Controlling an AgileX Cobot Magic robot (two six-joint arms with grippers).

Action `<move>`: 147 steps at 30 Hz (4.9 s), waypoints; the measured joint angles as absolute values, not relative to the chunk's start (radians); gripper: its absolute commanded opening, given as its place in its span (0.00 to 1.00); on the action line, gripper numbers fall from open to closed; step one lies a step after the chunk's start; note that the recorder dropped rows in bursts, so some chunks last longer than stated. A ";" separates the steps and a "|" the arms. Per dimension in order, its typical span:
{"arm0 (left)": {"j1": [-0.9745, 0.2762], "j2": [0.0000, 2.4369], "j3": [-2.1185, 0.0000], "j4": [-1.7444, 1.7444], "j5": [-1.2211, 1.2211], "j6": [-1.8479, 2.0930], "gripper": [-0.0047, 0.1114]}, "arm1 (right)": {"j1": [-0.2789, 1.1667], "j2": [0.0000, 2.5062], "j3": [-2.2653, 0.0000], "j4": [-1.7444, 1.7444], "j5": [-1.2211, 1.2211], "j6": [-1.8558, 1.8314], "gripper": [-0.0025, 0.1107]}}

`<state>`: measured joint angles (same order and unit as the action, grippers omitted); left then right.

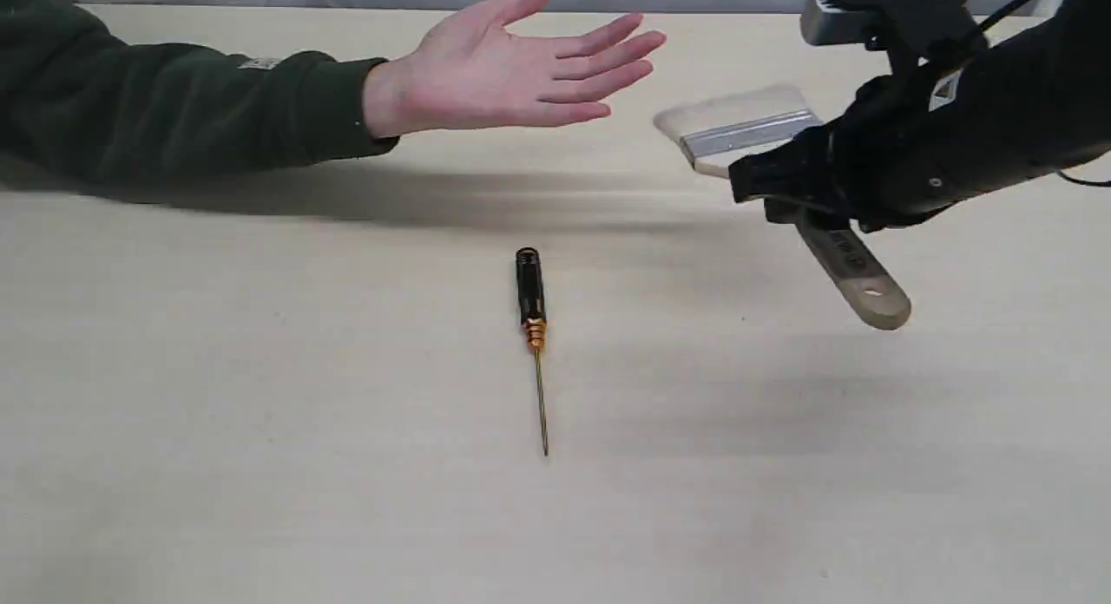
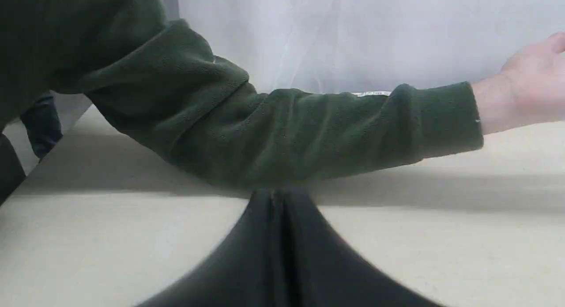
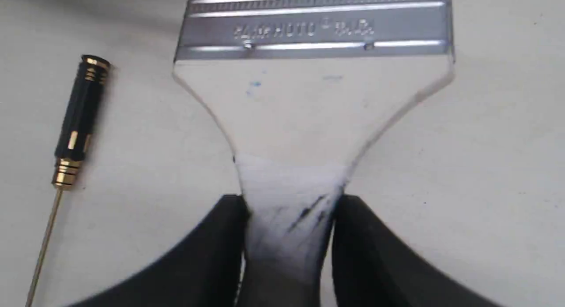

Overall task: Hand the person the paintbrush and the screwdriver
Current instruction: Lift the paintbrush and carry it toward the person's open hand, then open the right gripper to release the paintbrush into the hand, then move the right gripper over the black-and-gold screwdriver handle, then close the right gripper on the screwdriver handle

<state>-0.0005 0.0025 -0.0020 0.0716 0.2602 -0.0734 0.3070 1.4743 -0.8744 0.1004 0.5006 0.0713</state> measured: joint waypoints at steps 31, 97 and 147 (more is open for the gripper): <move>0.000 0.002 -0.002 0.072 0.260 -0.073 0.04 | 0.389 1.507 -1.149 0.160 0.490 0.024 0.06; 0.000 0.002 -0.002 0.072 0.260 -0.073 0.04 | 0.448 1.512 -1.072 0.344 0.615 -0.131 0.44; 0.000 0.002 -0.002 0.072 0.260 -0.073 0.04 | 0.561 2.081 -1.290 0.276 0.567 0.000 0.48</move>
<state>-0.0005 0.0025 -0.0020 0.0716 0.2602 -0.0734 0.5605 2.0808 -1.2896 0.2756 0.5666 0.0000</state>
